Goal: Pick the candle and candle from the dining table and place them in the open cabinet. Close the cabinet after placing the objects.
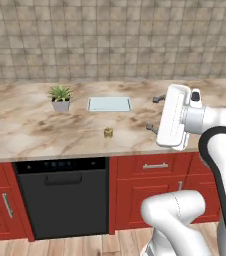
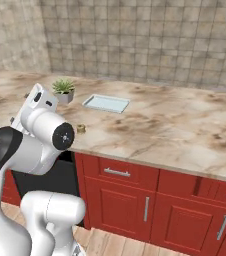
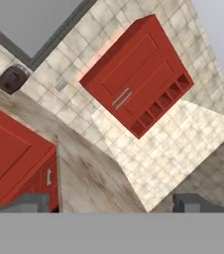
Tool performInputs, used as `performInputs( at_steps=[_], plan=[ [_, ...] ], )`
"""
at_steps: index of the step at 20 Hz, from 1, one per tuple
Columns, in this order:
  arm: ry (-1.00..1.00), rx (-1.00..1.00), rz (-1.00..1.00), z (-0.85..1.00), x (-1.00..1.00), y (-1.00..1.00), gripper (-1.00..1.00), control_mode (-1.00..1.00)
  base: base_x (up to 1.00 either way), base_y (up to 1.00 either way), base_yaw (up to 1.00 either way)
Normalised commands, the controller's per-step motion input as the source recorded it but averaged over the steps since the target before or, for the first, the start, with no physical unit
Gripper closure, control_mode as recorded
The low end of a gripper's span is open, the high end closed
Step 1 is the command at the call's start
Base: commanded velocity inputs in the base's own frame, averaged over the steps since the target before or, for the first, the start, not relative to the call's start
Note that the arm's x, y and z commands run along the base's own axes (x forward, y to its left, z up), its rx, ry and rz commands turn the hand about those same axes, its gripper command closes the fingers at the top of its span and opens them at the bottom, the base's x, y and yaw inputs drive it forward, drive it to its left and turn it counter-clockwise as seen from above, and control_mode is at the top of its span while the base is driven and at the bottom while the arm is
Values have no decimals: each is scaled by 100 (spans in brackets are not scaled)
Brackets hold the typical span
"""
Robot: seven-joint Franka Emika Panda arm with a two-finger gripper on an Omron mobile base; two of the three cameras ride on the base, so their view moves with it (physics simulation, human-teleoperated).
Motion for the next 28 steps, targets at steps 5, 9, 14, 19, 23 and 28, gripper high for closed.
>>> performInputs(
  at_steps=[5,9,14,19,23,28],
  plan=[
    [0,0,0,0,0,0,-100,100,71,46,-32],
    [0,0,0,0,0,0,-100,100,59,44,-30],
    [0,0,0,0,0,0,-100,100,18,21,-14],
    [0,0,0,0,0,0,-100,100,3,6,-2],
    [0,0,0,0,0,0,-100,100,5,1,0],
    [10,-9,0,-22,0,0,-100,-100,0,0,0]
  ],
)
